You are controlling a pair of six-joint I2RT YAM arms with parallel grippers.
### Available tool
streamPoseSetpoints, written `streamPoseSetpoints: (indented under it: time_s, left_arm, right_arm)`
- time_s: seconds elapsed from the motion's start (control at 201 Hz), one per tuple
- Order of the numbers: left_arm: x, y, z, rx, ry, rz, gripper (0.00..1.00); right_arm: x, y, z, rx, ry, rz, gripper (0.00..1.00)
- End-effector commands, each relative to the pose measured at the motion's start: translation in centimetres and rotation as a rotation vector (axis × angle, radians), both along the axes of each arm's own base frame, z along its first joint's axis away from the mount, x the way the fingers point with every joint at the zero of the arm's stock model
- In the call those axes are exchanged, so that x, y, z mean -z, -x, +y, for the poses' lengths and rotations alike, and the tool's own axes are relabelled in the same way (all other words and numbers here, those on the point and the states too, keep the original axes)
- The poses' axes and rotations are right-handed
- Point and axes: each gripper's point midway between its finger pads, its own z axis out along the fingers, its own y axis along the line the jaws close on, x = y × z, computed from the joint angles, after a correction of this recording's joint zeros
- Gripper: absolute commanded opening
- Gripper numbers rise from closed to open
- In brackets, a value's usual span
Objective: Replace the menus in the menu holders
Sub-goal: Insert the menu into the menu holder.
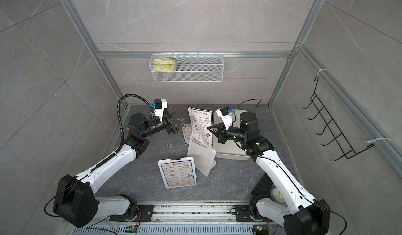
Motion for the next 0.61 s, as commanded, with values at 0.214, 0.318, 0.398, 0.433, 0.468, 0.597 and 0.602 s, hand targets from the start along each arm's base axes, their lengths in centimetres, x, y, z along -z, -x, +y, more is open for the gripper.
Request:
streamPoseSetpoints:
  time_s: [0.214,0.318,0.398,0.433,0.468,0.597,0.602]
  left_arm:
    - [-1.9,0.5,0.7,-0.027,0.023,-0.077,0.90]
    - [-1.9,0.4,0.7,-0.028,0.022,-0.077,0.90]
    - [-2.0,0.4,0.8,-0.032,0.023,-0.080,0.90]
    - [-1.9,0.4,0.7,-0.032,0.022,-0.079,0.90]
    - [-1.9,0.4,0.7,-0.032,0.022,-0.078,0.90]
    - [-1.9,0.4,0.8,-0.033,0.020,-0.079,0.90]
    - [-1.9,0.5,0.7,-0.032,0.020,-0.079,0.90]
  right_arm:
    - [0.7,-0.1,-0.1,0.024,0.001,-0.011,0.00]
    - [1.0,0.1,-0.2,0.030,0.016,-0.008,0.00]
    - [1.3,0.1,-0.5,0.045,0.027,-0.008,0.00]
    - [1.4,0.2,-0.7,0.053,0.032,-0.013,0.00]
    - [1.5,0.2,-0.8,0.062,0.036,-0.017,0.00]
    - [1.5,0.6,-1.2,0.074,0.034,-0.026,0.00]
    - [1.6,0.6,-1.2,0.074,0.034,-0.025,0.00]
